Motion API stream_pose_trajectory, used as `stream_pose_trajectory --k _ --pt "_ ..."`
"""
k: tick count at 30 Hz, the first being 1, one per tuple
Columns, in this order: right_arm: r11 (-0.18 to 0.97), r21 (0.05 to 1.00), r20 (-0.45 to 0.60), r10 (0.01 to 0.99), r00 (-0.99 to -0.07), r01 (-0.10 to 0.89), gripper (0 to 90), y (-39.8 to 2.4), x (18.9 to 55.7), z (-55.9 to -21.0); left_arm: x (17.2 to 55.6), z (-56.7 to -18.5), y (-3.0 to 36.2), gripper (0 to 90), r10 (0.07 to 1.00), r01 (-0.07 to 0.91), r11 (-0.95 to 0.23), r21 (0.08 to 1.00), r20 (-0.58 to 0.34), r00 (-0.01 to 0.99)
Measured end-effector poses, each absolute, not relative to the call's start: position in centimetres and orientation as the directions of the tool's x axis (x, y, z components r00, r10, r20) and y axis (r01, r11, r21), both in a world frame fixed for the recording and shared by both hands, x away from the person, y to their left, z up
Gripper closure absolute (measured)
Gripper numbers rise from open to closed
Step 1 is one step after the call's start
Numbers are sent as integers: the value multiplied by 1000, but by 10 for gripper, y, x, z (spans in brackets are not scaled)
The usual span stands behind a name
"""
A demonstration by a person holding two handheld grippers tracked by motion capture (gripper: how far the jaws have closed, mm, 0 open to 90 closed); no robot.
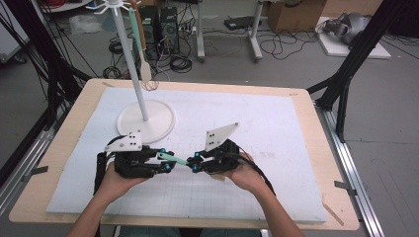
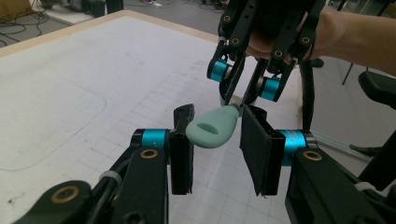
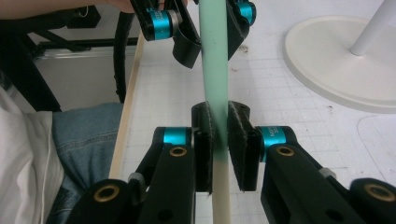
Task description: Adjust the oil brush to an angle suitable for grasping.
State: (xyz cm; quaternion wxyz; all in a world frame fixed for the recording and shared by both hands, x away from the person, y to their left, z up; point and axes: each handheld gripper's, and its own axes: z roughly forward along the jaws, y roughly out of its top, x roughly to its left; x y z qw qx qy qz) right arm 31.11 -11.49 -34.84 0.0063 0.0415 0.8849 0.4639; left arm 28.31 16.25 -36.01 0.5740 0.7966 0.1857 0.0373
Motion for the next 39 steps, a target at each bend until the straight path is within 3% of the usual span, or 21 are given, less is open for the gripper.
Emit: stream_pose_trajectory --k 15,20,22,25,31,39 --pt "575 817 0 77 -997 44 803 -114 310 -346 285 -359 162 679 325 251 -260 932 -161 932" --pt "582 813 -32 83 -996 22 804 -112 308 -345 284 -356 162 772 283 244 -236 940 -174 943" --pt "580 814 -44 74 -996 7 842 -110 307 -344 283 -352 162 825 287 235 -221 947 -168 943" --pt "566 824 -66 68 -995 -16 891 -106 305 -342 284 -348 163 828 273 220 -246 944 -150 950" --pt "559 829 -36 57 -998 2 768 -104 308 -341 283 -344 166 829 270 211 -250 945 -142 952" --pt "612 790 -19 42 -999 11 705 -101 308 -347 283 -339 169 829 256 203 -261 944 -135 957"
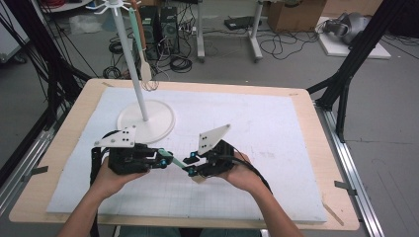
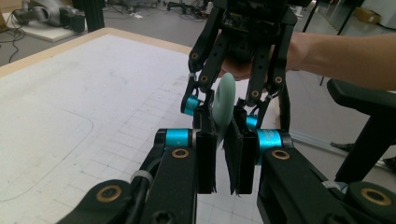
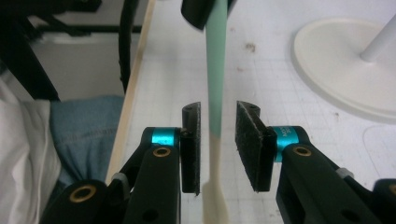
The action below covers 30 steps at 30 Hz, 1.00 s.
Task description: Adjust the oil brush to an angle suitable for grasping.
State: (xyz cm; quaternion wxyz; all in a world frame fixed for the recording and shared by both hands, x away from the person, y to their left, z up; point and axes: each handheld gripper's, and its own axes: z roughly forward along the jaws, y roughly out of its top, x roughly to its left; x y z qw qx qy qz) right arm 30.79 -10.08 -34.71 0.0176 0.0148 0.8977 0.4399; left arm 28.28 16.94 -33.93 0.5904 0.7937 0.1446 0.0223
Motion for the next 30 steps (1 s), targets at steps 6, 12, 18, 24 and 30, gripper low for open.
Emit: stream_pose_trajectory --k 6,12,18,24,30 --pt "650 760 1 37 -999 25 711 -94 308 -357 283 -337 169 828 242 208 -260 943 -144 959" --pt "666 745 19 20 -1000 27 829 -90 309 -363 284 -334 170 828 241 208 -275 939 -142 960" --pt "644 764 34 12 -999 34 847 -92 310 -365 284 -333 169 820 241 212 -264 941 -148 959" --pt "614 788 34 29 -999 44 849 -93 309 -364 285 -332 165 760 250 218 -251 943 -154 956" --pt "569 820 50 44 -998 66 848 -92 310 -363 286 -334 161 760 259 223 -240 945 -159 953"
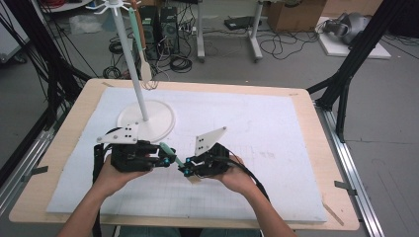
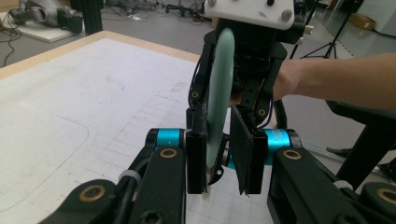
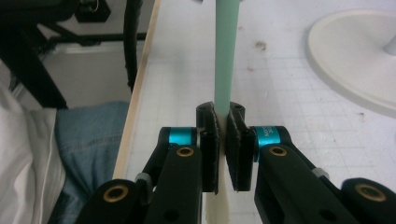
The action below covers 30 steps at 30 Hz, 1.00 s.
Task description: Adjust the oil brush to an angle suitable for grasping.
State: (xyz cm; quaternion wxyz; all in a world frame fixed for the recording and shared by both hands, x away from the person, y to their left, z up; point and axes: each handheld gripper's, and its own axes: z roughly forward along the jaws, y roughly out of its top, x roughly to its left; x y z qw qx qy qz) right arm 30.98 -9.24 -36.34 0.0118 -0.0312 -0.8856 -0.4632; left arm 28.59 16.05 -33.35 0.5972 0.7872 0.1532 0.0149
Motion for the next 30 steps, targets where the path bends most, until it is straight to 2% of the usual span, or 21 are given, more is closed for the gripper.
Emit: stream_pose_trajectory --k 14,16,25,30 --pt "491 866 85 53 -995 100 828 -91 310 -364 289 -328 157 826 263 217 -220 951 -156 952" --pt "486 866 90 72 -993 114 701 -92 310 -364 289 -327 157 826 261 212 -235 949 -148 954" --pt "475 863 119 134 -984 169 521 -106 312 -364 290 -322 165 826 280 203 -253 946 -130 951" --pt "454 868 132 178 -975 200 464 -118 313 -362 293 -320 171 827 292 206 -249 946 -130 948"
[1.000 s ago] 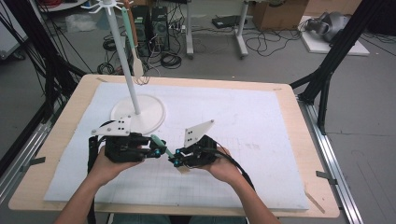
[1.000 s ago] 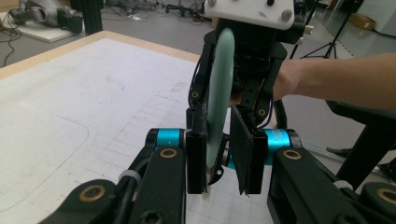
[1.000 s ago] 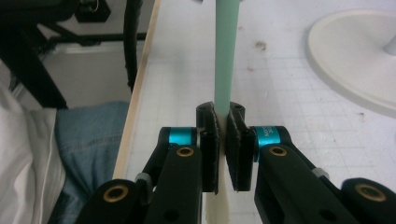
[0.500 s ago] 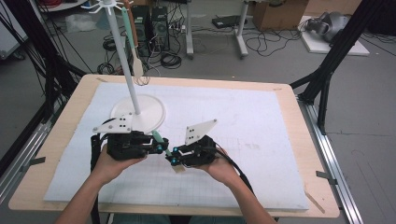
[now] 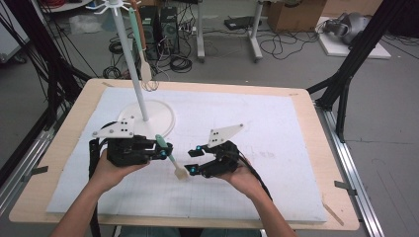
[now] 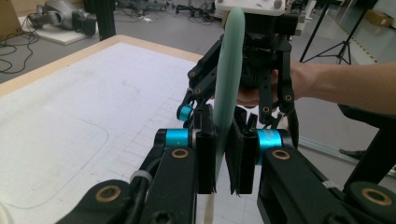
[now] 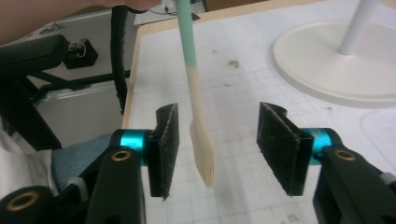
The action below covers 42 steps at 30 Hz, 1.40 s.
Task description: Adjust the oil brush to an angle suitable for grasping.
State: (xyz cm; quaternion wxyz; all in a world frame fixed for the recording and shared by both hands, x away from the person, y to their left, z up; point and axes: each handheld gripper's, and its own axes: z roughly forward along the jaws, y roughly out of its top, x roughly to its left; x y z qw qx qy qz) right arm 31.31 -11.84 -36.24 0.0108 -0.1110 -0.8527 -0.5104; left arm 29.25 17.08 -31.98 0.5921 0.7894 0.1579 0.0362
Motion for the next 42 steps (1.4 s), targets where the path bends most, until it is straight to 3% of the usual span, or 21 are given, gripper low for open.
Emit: stream_pose_trajectory --k 16,42 --pt "403 880 127 305 -944 249 379 -169 313 -362 299 -310 179 827 313 200 -268 942 -112 943" --pt "367 884 119 424 -898 290 340 -223 298 -366 310 -292 204 827 365 213 -264 941 -107 925"
